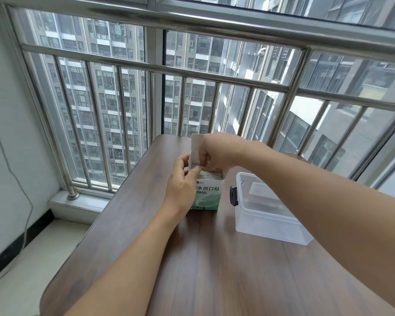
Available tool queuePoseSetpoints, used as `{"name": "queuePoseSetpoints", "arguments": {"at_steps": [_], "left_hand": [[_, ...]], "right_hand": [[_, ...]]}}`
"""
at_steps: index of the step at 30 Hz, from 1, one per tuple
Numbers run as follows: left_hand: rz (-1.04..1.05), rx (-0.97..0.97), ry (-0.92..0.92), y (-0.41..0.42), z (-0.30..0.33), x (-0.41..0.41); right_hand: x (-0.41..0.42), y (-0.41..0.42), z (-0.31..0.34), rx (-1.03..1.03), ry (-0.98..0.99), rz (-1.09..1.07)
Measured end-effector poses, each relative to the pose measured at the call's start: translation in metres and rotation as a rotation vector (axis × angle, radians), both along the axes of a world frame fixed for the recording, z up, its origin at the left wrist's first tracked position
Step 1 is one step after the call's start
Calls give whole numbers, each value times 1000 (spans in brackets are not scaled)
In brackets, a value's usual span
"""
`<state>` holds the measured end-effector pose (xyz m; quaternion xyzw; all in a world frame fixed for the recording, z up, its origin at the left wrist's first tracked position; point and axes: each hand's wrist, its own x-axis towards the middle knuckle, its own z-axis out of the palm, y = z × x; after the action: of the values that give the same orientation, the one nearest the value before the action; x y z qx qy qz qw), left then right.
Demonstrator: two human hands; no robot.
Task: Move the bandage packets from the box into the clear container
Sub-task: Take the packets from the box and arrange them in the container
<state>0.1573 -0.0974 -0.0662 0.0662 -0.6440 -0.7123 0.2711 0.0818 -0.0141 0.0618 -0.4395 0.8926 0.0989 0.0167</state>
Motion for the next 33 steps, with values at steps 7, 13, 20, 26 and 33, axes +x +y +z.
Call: {"name": "queuePoseSetpoints", "arguments": {"at_steps": [7, 13, 20, 26, 33], "left_hand": [[8, -18, -10, -1, -1, 0], [-3, -15, -18, -1, 0, 0], [18, -26, -25, -1, -5, -5], [47, -60, -25, -1, -7, -6], [64, -115, -28, -2, -5, -4]], "right_hand": [[5, 1, -3, -94, 68, 18], [3, 5, -9, -113, 192, 61], [3, 19, -2, -158, 184, 59], [10, 30, 7, -245, 157, 16], [7, 47, 31, -449, 62, 1]]}}
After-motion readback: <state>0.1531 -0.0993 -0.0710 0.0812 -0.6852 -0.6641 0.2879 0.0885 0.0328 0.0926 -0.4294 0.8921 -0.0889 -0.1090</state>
